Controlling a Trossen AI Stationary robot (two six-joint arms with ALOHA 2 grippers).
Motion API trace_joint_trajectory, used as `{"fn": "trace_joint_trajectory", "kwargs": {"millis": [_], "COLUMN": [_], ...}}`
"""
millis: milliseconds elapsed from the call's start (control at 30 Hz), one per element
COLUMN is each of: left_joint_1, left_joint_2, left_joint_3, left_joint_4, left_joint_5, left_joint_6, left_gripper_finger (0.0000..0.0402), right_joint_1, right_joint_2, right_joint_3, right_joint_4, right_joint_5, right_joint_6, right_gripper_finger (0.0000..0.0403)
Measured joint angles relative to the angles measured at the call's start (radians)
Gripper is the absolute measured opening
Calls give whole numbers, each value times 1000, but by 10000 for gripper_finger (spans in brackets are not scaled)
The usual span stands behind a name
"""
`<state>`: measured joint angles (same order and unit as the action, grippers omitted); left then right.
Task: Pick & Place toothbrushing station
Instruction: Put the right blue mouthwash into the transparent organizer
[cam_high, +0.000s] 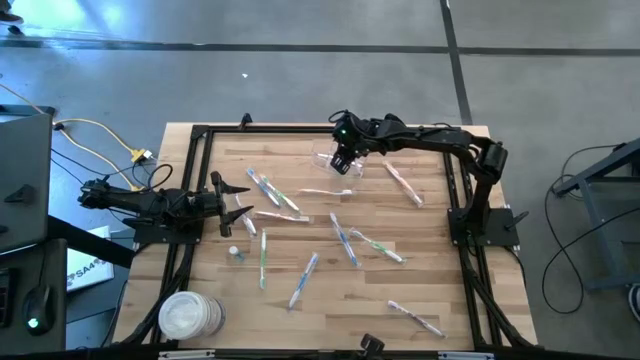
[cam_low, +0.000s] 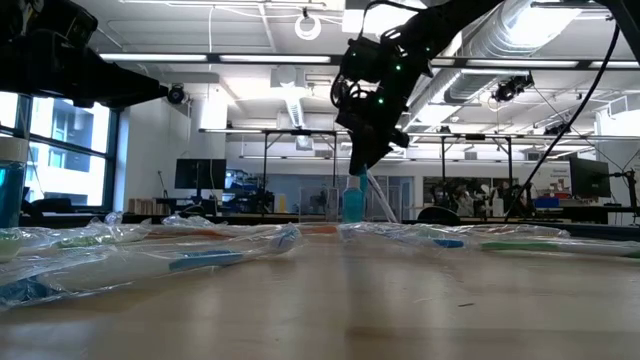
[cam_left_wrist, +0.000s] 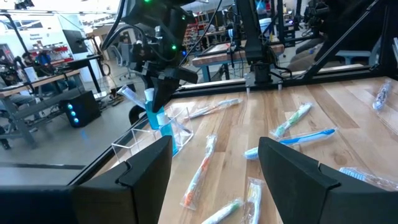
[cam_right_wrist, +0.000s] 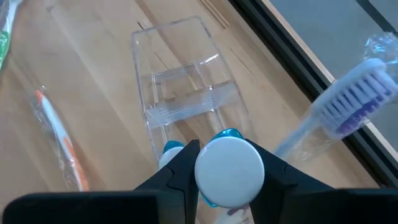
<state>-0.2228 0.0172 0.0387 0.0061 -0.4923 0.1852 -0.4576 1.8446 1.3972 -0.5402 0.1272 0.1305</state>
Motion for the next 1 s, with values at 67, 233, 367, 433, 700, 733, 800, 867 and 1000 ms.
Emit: {"fn": "trace_joint_trajectory", "kwargs": {"millis": [67,233,367,433,700,733,800,867,1000], "left_joint_1": [0,0,0,0,0,0,0,0,0], "left_joint_2": [0,0,0,0,0,0,0,0,0], "left_joint_3": [0,0,0,0,0,0,0,0,0], "left_joint_4": [0,0,0,0,0,0,0,0,0], "left_joint_5": [0,0,1,1,5,5,5,5,5], "left_joint_6": [0,0,0,0,0,0,0,0,0], "left_gripper_finger": [239,239,239,239,239,239,239,239,239], "right_joint_1": [0,0,0,0,0,0,0,0,0], "right_joint_2": [0,0,0,0,0,0,1,1,1], "right_joint_3": [0,0,0,0,0,0,0,0,0], "right_joint_4": [-2,-4,-3,-3,-3,-3,-3,-3,-3], "right_joint_5": [0,0,0,0,-28,-36,-48,-52,-51], "right_joint_6": [0,0,0,0,-2,-2,-2,-2,-1], "right_gripper_finger": [93,106,109,109,111,111,111,111,116]}}
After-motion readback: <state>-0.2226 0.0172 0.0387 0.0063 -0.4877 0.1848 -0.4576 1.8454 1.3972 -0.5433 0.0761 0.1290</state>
